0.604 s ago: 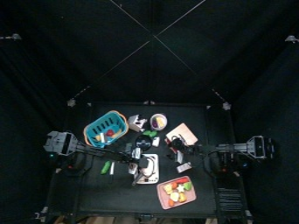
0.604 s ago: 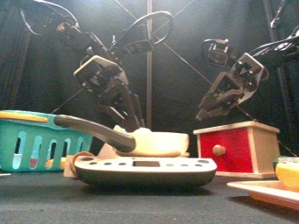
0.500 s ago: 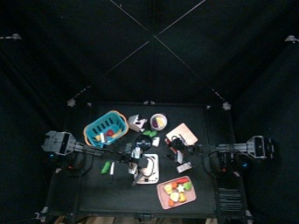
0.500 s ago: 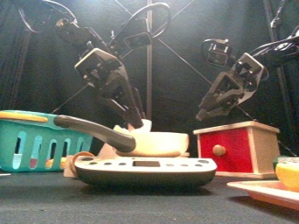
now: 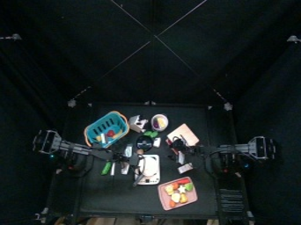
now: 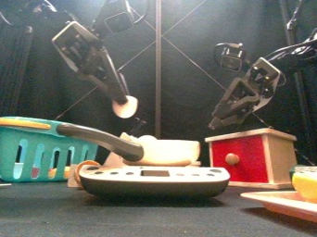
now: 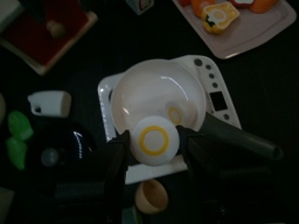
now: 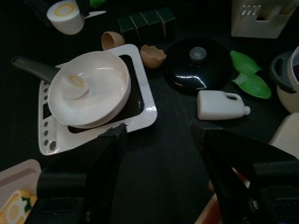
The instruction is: Place egg half to left of stove
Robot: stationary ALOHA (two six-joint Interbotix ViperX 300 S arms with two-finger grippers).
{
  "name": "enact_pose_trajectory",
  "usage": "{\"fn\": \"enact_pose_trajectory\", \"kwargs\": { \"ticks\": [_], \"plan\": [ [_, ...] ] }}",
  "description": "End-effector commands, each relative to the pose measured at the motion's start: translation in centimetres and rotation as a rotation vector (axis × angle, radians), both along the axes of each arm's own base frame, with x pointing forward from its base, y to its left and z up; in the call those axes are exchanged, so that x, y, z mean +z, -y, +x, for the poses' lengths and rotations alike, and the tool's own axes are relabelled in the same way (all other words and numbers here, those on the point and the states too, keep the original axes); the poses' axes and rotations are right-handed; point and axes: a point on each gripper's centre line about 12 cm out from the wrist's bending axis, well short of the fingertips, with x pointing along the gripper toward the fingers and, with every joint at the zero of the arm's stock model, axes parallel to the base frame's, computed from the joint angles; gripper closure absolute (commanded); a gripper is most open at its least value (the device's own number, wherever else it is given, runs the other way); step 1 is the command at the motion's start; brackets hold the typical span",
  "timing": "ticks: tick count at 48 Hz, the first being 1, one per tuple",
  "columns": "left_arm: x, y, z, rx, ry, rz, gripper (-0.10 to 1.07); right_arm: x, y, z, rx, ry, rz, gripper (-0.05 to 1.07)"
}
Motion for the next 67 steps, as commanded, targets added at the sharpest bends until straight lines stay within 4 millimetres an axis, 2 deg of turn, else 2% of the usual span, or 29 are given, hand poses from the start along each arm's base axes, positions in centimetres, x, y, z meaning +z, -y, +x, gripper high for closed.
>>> {"fn": "enact_pose_trajectory", "kwargs": {
  "ticks": [1,12,24,33,52,67],
  "plan": [
    [0.0,0.2,-1.6,0.044,0.002,-0.076,0.44,0.7,0.1,0.4,-0.002,0.027,-0.001,0.11],
    [-2.6,-0.1,-5.1,0.12,-0.072,-0.164,0.44,0.2,0.4,1.0,-0.007,0.008,0.002,0.1],
    [-5.2,-1.6,-7.0,0.212,-0.14,-0.192,0.43,-0.1,0.5,1.8,0.0,-0.004,-0.007,0.1],
    [-5.7,-2.4,-6.8,0.252,-0.107,-0.191,0.38,-0.2,0.5,1.8,0.001,-0.011,-0.01,0.1],
    [-7.9,-2.9,-6.1,0.276,-0.169,-0.172,0.15,-0.4,0.5,1.7,-0.001,-0.018,-0.008,0.1],
    [-7.7,-3.3,-5.2,0.289,-0.157,-0.173,0.09,-0.4,0.5,1.7,-0.002,-0.018,-0.007,0.11]
  ]
}}
